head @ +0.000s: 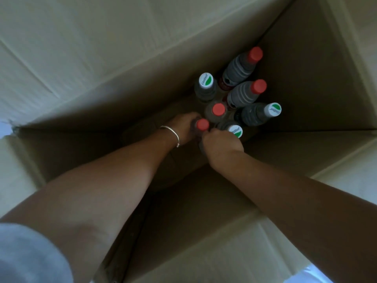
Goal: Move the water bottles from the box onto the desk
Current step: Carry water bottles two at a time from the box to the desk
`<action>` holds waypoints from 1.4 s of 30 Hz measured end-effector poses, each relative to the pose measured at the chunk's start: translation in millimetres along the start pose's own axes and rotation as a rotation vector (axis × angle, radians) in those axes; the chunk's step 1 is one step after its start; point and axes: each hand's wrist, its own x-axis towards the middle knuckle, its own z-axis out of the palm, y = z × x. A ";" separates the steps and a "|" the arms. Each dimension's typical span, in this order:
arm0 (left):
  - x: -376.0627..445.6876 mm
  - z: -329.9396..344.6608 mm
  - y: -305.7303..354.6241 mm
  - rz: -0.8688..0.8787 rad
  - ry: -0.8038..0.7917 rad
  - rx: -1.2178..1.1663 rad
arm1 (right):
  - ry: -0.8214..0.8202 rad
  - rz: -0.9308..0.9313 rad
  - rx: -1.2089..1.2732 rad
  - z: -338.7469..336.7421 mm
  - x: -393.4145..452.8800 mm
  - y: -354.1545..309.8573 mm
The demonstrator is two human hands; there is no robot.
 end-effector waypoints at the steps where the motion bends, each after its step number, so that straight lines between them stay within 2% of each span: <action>1: -3.9 -2.5 0.6 -0.018 -0.012 0.013 | 0.006 0.007 0.006 -0.4 0.7 0.0; 7: -36.5 -22.3 -3.9 -0.091 -0.082 0.054 | 0.061 -0.037 0.183 -21.3 -19.6 6.4; 13: -89.4 -53.8 18.7 -0.044 -0.061 -0.039 | 0.162 -0.107 0.466 -35.9 -67.8 20.2; 19: -151.1 -74.6 42.1 0.032 0.055 -0.288 | 0.275 -0.284 0.902 -57.5 -115.3 32.2; 24: -201.6 -73.5 61.6 0.122 0.257 -0.505 | 0.316 -0.447 1.370 -69.7 -148.1 25.4; 27: -230.1 -71.6 78.8 0.132 0.357 -0.616 | 0.364 -0.484 1.526 -80.7 -165.8 13.5; 30: -262.6 -63.0 97.7 0.136 0.429 -0.743 | 0.396 -0.508 1.627 -93.0 -181.7 3.4; 33: -289.7 -47.5 110.7 0.125 0.489 -0.900 | 0.340 -0.540 1.686 -103.4 -194.5 -5.7; 38: -328.6 -22.5 124.8 0.110 0.589 -1.172 | 0.197 -0.618 1.627 -106.7 -205.8 -21.5; 42: -359.2 -0.5 125.5 0.062 0.737 -1.298 | 0.063 -0.675 1.526 -106.0 -221.7 -44.8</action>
